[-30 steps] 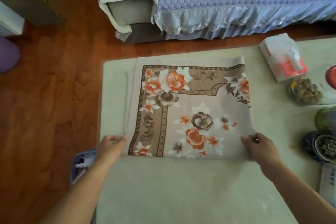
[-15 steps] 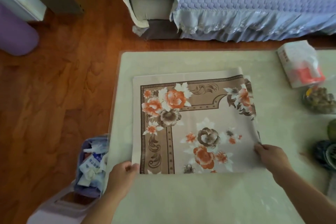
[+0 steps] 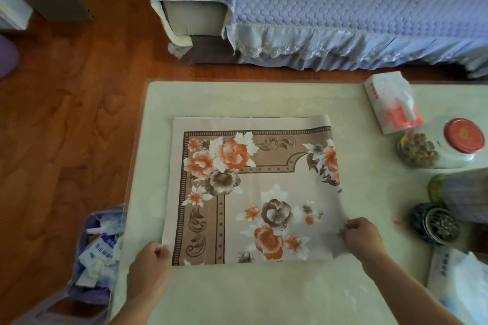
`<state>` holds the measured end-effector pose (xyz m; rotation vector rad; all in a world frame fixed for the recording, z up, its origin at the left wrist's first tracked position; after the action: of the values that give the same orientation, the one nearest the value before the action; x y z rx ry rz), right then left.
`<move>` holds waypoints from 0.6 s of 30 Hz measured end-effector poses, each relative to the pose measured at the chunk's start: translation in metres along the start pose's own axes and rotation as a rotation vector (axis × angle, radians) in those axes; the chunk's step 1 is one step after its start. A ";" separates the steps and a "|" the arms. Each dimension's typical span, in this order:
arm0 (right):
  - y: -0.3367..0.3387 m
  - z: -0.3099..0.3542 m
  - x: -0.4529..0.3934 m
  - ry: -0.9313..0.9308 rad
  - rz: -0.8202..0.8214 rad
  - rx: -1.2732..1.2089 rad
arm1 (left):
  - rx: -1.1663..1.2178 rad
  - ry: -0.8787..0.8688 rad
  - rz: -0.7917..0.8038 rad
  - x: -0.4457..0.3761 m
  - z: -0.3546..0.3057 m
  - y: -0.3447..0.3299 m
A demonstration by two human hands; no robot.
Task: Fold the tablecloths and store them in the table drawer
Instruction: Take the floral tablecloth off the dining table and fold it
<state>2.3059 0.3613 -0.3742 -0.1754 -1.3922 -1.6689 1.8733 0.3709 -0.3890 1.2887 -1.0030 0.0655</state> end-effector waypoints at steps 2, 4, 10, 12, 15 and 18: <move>0.000 0.010 0.002 -0.025 0.076 0.125 | -0.012 -0.005 0.000 -0.002 -0.002 0.001; 0.002 0.025 0.001 0.016 0.065 0.213 | -0.008 -0.007 -0.002 -0.005 -0.004 0.000; 0.003 0.091 -0.057 0.288 -0.184 0.047 | -0.242 -0.411 -0.344 -0.002 -0.040 -0.006; 0.001 0.104 -0.087 0.346 -0.252 0.059 | -0.285 -0.620 -0.347 0.002 -0.075 -0.013; -0.004 0.110 -0.115 0.435 -0.353 0.109 | -0.395 -0.813 -0.336 -0.003 -0.129 -0.029; -0.009 0.110 -0.131 0.510 -0.415 0.143 | -0.448 -0.886 -0.295 -0.012 -0.178 -0.048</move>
<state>2.3262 0.5236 -0.4237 0.6200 -1.1914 -1.7668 1.9958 0.5050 -0.4221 1.0223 -1.4402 -0.9788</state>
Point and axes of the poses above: each hand's wrist, its own x-axis away from the middle knuckle, its own y-axis out of the back of the hand, z = x × y, the point moved 1 cm from there along -x, towards the middle knuckle, and after that the axes turned 12 degrees about y, right-handed, at the moved point
